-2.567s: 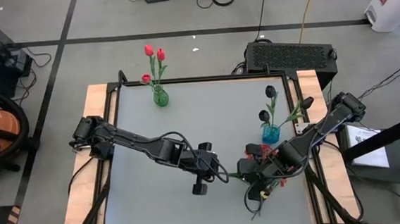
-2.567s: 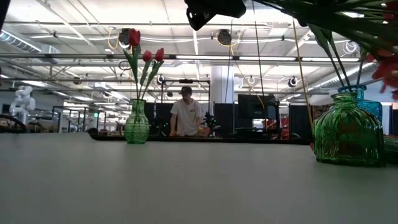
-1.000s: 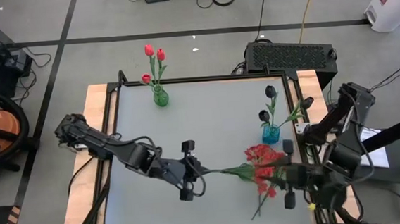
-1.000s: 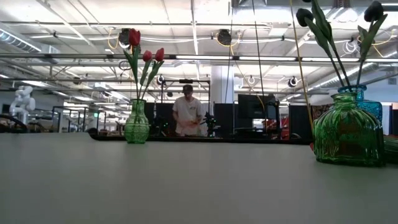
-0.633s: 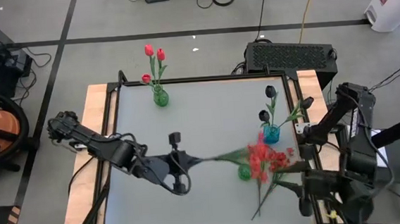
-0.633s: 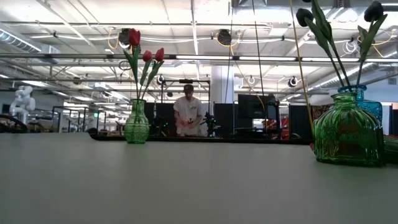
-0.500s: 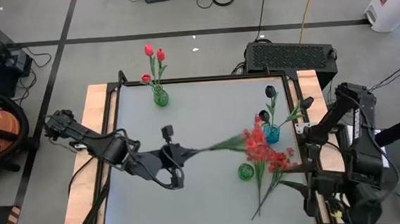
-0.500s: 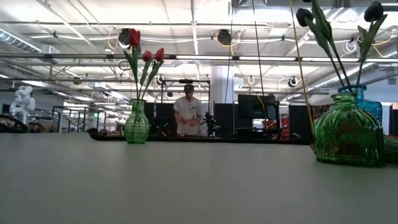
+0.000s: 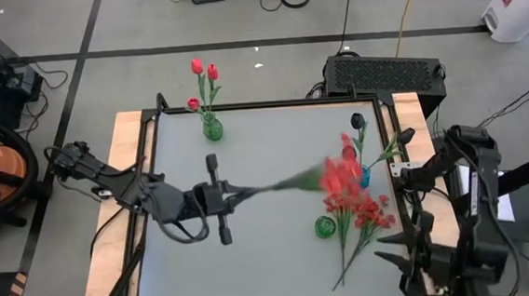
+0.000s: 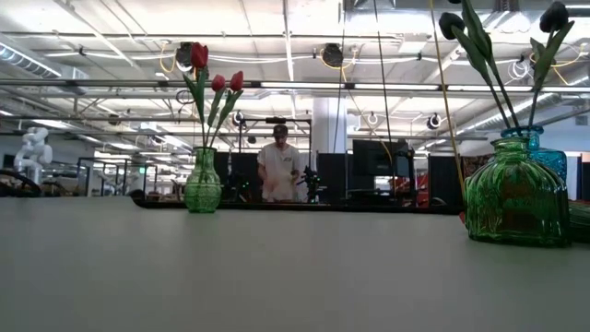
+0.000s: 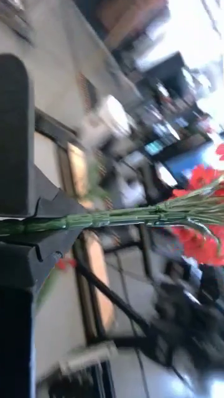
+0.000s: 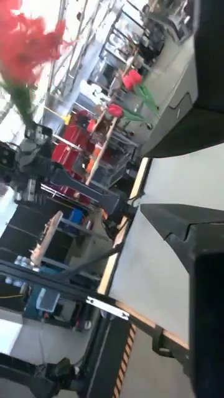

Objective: Sort flowers into vase by color
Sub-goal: Put the right red flowers into the bottom green vase

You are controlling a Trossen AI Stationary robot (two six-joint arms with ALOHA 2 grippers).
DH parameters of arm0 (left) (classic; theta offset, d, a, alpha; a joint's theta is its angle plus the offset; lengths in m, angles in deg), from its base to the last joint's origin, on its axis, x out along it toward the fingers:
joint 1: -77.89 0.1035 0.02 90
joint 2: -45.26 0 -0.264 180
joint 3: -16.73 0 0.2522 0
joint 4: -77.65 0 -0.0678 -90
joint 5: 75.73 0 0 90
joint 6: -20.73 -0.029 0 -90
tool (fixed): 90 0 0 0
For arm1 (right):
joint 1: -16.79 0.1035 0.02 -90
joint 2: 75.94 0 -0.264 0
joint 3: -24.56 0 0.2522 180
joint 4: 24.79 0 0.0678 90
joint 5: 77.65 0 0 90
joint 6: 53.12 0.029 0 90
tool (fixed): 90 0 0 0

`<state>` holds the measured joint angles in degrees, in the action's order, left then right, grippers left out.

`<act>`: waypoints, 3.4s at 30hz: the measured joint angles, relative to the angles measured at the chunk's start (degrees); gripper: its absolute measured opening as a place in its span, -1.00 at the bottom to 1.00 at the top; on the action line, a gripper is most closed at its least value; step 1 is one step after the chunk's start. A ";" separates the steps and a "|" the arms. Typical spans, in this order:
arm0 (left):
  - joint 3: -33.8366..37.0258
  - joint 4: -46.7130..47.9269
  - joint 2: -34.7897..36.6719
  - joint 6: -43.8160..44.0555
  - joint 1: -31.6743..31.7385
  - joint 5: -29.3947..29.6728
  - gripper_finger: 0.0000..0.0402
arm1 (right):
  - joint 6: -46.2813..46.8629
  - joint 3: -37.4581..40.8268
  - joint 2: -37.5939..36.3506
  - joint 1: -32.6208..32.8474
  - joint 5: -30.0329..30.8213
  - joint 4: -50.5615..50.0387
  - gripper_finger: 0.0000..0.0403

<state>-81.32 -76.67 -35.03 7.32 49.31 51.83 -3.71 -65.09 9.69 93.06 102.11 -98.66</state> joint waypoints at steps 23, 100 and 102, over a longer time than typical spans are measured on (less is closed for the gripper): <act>31.71 -63.25 -4.28 -0.43 12.42 -42.07 -1.00 | 24.94 0.04 7.03 -16.73 0.28 -16.06 -0.40; 16.18 -87.53 -36.59 11.47 22.82 -64.60 -0.94 | -49.96 0.02 6.72 -29.66 -0.23 58.74 -0.29; 16.18 -87.51 -36.61 11.56 22.82 -64.60 -0.93 | -49.97 0.02 6.72 -29.68 -0.20 58.74 -0.40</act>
<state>-65.14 -164.18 -71.64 18.89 72.13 -12.78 -53.67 -65.07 16.41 63.38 101.91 -39.91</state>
